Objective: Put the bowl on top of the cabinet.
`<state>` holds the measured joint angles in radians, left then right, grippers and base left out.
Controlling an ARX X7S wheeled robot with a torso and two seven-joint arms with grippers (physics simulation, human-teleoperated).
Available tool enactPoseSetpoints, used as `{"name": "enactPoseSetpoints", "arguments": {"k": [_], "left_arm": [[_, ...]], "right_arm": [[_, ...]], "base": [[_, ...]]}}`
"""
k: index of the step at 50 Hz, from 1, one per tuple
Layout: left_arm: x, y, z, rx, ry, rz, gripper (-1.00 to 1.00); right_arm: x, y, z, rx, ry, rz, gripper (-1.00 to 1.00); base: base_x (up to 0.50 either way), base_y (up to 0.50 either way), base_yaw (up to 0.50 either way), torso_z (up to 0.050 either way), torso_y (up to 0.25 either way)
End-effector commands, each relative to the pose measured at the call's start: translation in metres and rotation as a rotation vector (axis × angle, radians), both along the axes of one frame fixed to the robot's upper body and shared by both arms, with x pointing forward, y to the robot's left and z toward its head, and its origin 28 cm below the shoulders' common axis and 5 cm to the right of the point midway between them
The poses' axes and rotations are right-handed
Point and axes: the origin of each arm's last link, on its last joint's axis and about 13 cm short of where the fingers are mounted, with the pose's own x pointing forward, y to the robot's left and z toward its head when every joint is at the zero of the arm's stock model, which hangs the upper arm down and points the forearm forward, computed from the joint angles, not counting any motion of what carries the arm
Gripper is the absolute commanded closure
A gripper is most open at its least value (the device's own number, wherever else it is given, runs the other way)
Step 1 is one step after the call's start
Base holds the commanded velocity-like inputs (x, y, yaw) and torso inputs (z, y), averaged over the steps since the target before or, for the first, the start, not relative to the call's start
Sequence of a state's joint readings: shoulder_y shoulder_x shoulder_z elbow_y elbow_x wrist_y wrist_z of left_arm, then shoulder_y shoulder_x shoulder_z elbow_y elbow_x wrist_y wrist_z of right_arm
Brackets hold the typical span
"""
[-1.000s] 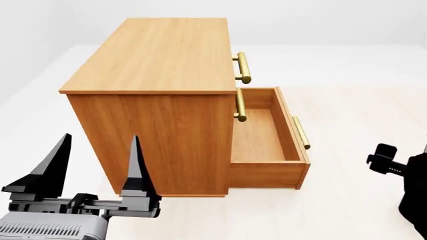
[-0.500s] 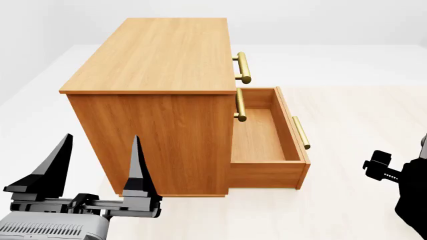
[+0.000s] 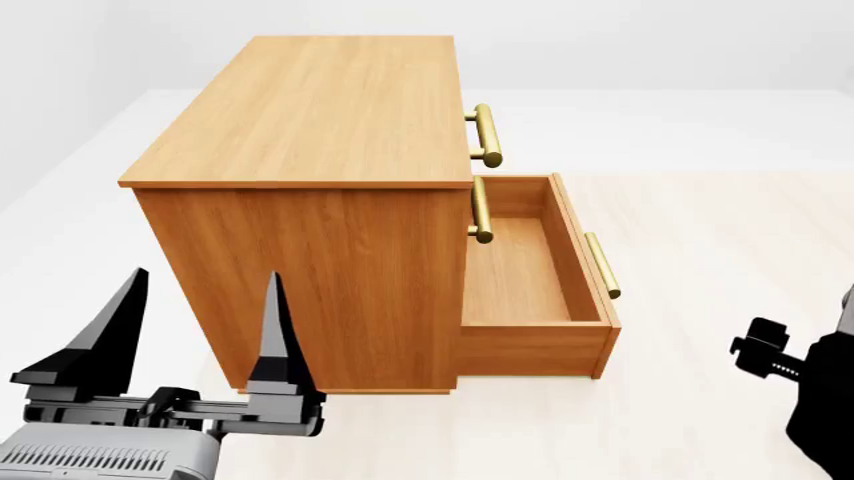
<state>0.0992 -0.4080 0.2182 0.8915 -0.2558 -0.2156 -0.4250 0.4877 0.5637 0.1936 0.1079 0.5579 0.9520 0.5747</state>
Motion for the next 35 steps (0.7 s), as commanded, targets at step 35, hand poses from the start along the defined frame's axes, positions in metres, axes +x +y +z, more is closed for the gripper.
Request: {"name": "enactPoseSetpoints", "arguments": {"k": [35], "left_arm": [[0.000,-0.001,0.000,0.001,0.001,-0.007,-1.00]], "right_arm": [[0.004,-0.006,-0.028,0.007,0.086,-0.026,-1.00]], "base": [[0.00,0.00,0.00,0.000,0.000]]}}
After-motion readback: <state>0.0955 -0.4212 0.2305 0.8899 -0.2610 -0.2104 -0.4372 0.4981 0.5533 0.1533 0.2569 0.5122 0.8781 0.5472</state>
